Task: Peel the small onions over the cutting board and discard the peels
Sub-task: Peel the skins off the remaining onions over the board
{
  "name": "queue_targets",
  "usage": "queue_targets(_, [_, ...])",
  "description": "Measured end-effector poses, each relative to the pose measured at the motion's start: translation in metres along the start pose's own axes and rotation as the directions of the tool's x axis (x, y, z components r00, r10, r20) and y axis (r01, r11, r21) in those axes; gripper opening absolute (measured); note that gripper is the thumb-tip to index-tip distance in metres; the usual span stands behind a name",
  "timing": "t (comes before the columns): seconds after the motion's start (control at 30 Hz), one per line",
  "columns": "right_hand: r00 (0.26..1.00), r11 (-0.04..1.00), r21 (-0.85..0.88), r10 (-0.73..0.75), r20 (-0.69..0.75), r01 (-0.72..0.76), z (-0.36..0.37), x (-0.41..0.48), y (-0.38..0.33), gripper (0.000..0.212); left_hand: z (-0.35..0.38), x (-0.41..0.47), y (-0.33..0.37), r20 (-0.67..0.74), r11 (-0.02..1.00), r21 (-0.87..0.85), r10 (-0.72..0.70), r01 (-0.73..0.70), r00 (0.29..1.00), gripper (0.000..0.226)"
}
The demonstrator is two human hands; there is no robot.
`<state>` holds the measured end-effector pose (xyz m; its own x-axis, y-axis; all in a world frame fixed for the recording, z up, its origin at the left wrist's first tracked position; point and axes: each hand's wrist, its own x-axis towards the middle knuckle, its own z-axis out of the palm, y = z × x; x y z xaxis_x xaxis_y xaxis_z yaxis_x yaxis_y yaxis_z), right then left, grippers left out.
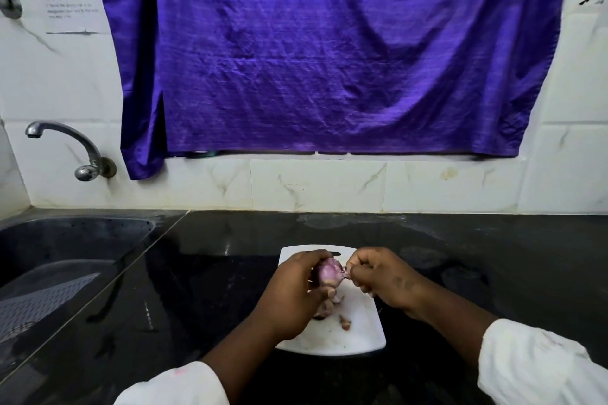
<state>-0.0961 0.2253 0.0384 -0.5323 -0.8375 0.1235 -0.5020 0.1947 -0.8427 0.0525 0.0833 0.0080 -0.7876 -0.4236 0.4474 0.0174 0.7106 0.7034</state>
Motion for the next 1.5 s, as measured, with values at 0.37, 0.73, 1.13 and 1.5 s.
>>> queue_targets(0.37, [0.994,0.76,0.649,0.093,-0.055,-0.035,0.022,-0.006,0.0,0.03,0.006,0.002,0.002,0.07,0.739,-0.622,-0.278,0.26,0.958,0.027])
queue_targets(0.73, [0.936,0.993,-0.003,-0.112,-0.333,0.117,0.016,0.001,0.009,0.011,0.001,0.002,-0.005,0.158,0.683,-0.638,-0.336,0.356,0.929,0.023])
queue_targets(1.13, [0.961,0.945,0.229,-0.186,-0.205,0.232,0.015,0.009,0.002,0.014,0.001,-0.004,-0.007,0.267,0.676,-0.629,-0.275,0.384,0.923,0.034])
queue_targets(1.5, [0.963,0.9,0.377,-0.137,-0.231,0.219,0.016,0.007,0.0,0.015,0.006,-0.005,-0.006,0.259,0.646,-0.65,-0.307,0.4,0.916,0.035])
